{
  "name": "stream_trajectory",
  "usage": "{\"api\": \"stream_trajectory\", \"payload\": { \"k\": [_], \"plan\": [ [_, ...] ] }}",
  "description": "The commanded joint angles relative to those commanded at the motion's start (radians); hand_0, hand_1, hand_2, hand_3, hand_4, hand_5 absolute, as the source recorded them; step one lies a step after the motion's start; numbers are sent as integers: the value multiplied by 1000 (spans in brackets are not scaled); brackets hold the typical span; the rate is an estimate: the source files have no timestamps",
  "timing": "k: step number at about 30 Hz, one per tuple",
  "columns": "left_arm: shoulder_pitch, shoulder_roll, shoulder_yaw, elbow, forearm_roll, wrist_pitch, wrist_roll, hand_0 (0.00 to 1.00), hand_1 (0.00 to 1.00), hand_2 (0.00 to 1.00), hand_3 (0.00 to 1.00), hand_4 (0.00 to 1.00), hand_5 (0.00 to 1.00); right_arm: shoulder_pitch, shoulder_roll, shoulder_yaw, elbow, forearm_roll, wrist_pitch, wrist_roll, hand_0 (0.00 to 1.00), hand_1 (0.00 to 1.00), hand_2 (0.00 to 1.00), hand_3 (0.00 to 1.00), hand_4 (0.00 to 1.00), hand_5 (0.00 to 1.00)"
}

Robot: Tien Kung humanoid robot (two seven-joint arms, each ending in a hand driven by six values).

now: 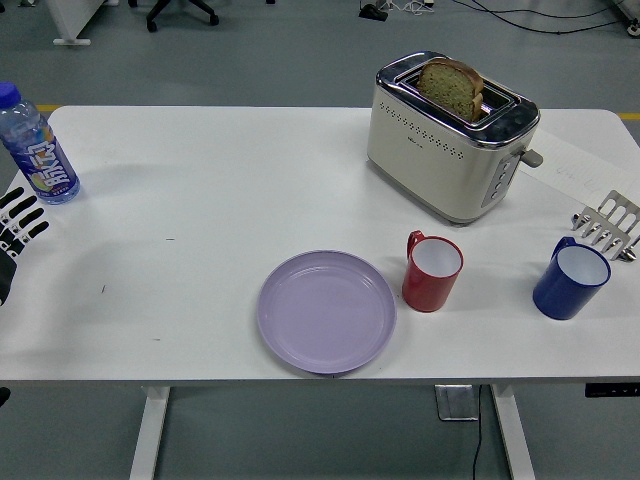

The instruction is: Push plate across desktop

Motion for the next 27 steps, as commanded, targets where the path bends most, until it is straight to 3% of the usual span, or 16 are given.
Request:
{"api": "stream_trajectory", "payload": {
  "k": [27],
  "plan": [
    [4,-11,-4,-2,-8,23,-26,743,774,760,752,506,998,-16,1,0,0,-5,0,-2,629,563,657,612,167,318]
  ]
}}
